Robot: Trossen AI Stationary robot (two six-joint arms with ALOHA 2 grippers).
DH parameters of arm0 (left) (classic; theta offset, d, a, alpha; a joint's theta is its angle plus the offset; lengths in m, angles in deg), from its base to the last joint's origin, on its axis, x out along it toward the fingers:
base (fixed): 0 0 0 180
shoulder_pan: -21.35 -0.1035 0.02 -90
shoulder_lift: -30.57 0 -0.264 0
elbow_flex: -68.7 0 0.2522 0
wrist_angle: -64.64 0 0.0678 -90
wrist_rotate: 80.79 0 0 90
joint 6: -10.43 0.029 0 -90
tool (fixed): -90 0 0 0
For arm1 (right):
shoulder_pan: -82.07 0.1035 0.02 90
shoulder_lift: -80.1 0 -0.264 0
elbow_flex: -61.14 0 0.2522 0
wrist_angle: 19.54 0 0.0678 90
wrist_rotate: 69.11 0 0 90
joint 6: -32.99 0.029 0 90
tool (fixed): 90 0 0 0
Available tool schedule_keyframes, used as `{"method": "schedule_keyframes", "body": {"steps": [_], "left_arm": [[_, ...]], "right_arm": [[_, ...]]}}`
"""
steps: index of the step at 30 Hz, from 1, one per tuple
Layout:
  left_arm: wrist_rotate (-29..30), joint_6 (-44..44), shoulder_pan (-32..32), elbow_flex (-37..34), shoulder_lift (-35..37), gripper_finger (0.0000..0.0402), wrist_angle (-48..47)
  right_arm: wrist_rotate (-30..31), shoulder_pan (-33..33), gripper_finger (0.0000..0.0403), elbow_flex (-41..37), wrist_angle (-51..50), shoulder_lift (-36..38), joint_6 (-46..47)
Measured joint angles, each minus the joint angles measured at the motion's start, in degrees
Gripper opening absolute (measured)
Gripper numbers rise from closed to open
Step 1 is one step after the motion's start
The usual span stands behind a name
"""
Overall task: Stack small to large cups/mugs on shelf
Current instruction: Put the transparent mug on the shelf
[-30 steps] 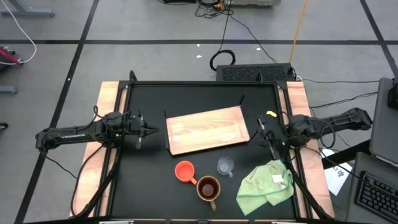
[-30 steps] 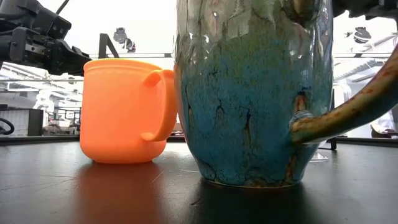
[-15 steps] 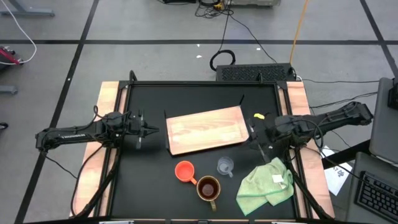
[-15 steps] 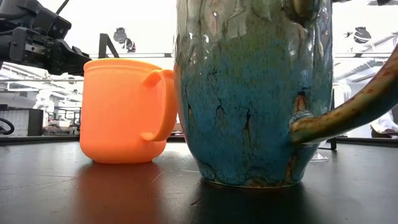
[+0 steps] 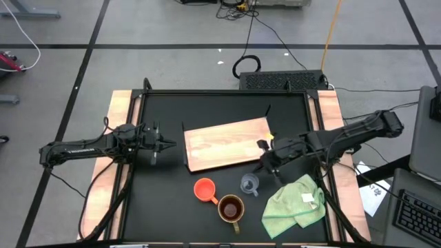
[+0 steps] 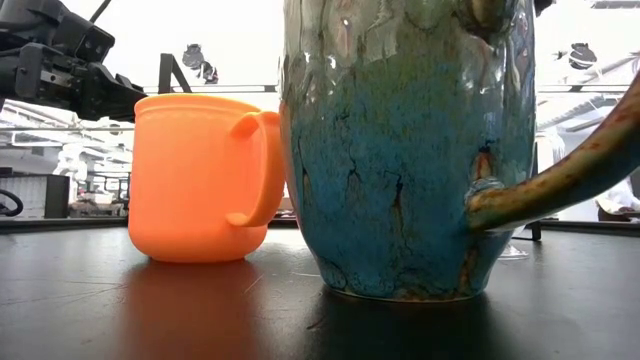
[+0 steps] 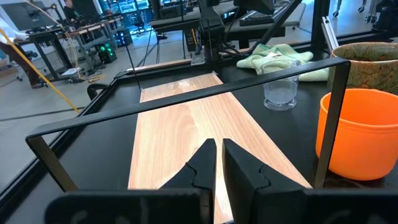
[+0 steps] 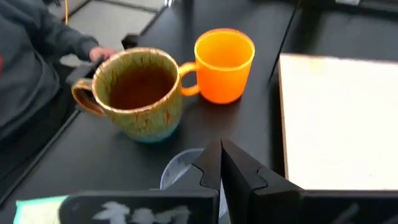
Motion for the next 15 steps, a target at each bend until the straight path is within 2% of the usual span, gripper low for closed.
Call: {"method": "schedule_keyframes", "body": {"steps": [8, 15], "left_arm": [[0.01, 0.00, 0.00, 0.00, 0.01, 0.0031, 0.00], [0.02, 0.00, 0.02, 0.00, 0.00, 0.0031, 0.00]], "right_arm": [[-0.03, 0.00, 0.0000, 5.07, -7.88, -5.30, 1.85], [-0.26, 0.00, 0.0000, 8.97, -13.11, -10.39, -0.41]]}}
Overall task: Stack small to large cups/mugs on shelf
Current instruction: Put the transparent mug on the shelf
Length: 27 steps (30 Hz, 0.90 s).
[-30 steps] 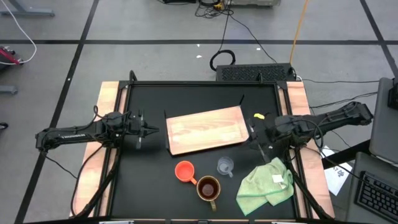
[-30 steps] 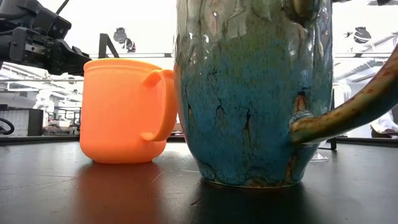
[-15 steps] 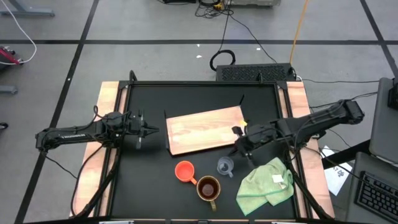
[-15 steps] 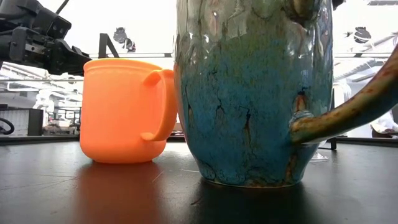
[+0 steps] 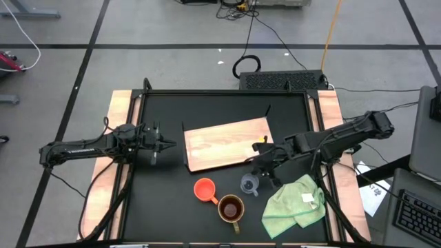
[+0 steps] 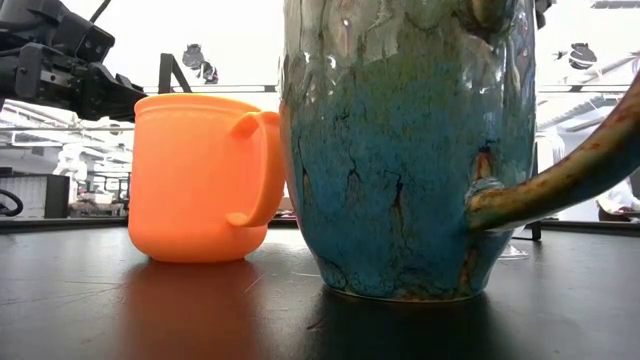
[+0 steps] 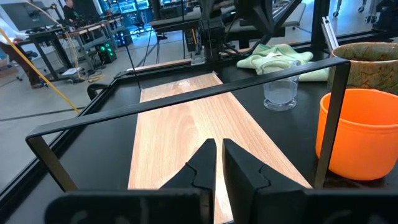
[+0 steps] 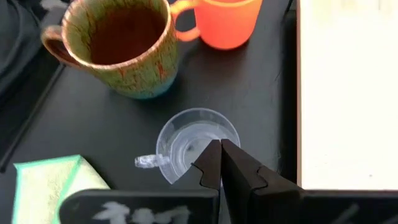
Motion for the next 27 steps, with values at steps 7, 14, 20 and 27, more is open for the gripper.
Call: {"method": "schedule_keyframes", "body": {"steps": [7, 14, 20, 27], "left_arm": [[0.00, 0.00, -0.02, -0.01, 0.00, 0.0031, -0.01], [-0.02, 0.02, 0.00, 0.00, 0.00, 0.0031, -0.05], [0.00, 0.00, 0.00, 0.00, 0.00, 0.0031, -0.02], [-0.02, 0.02, -0.02, 0.00, 0.00, 0.0031, -0.02]], "right_arm": [[-0.02, -0.04, 0.0000, 1.21, -0.90, -4.07, -0.87], [-0.02, -0.13, 0.0001, 1.33, -0.40, -6.31, -1.51], [-0.02, -0.15, 0.0027, 1.33, 0.42, -6.32, -1.46], [-0.05, -0.15, 0.0085, 1.33, -0.18, -6.32, -1.46]]}}
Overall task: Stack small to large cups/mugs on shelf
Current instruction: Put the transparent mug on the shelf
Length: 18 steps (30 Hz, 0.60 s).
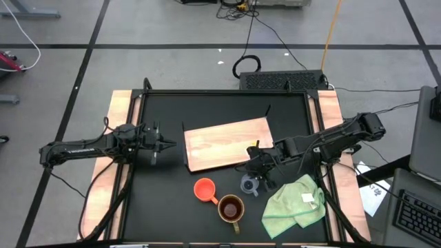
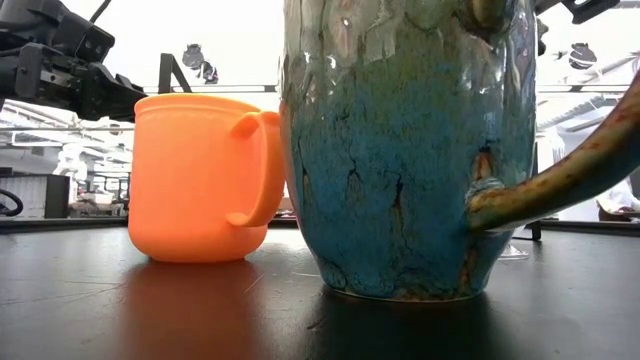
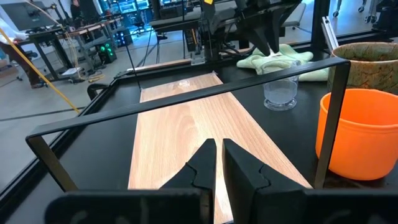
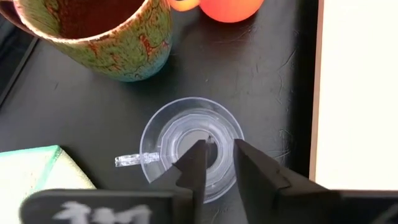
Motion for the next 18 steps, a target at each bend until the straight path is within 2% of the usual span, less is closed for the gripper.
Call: {"method": "schedule_keyframes", "body": {"steps": [8, 18], "left_arm": [[0.02, 0.00, 0.02, 0.00, 0.00, 0.0031, 0.00], [0.02, -0.02, 0.02, 0.00, 0.00, 0.0031, 0.00]], "right_arm": [[0.00, -0.02, 0.0139, -0.04, 0.50, 0.00, -0.26], [-0.02, -0.26, 0.0160, -0.07, 1.42, -0.35, -1.55]]}}
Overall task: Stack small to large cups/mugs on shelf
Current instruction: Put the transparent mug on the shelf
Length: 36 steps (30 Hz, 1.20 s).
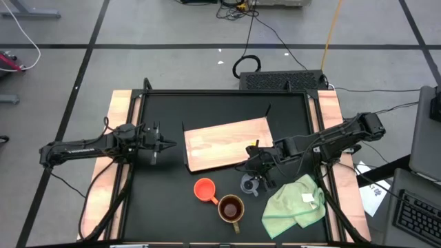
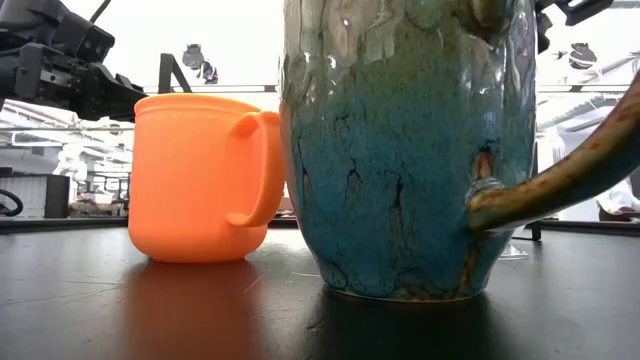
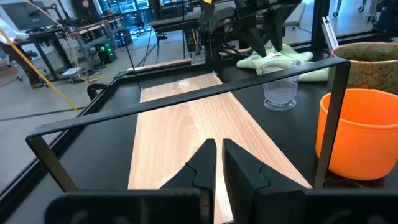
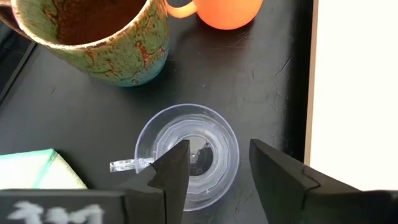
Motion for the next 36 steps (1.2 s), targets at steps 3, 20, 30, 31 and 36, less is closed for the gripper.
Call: {"method": "schedule_keyframes", "body": {"steps": [3, 20, 30, 31, 36], "left_arm": [[0.00, 0.02, 0.00, 0.00, 0.00, 0.0031, 0.00], [0.00, 0.00, 0.00, 0.00, 0.00, 0.0031, -0.02], [0.00, 0.02, 0.00, 0.00, 0.00, 0.0031, 0.00], [0.00, 0.00, 0.00, 0.00, 0.00, 0.0031, 0.00], [-0.01, 0.00, -0.01, 0.00, 0.00, 0.0031, -0.01]], "right_arm": [[0.00, 0.00, 0.0162, -0.04, 0.59, -1.55, 0.10], [0.13, -2.42, 0.0162, -0.88, -0.17, -3.81, 0.67], [0.15, -2.40, 0.0162, -2.78, 0.10, -3.83, 1.48], [0.17, -2.40, 0.0162, -2.78, 0.32, -3.83, 1.46], [0.20, -2.40, 0.0153, -2.78, 0.34, -3.83, 1.26]]}}
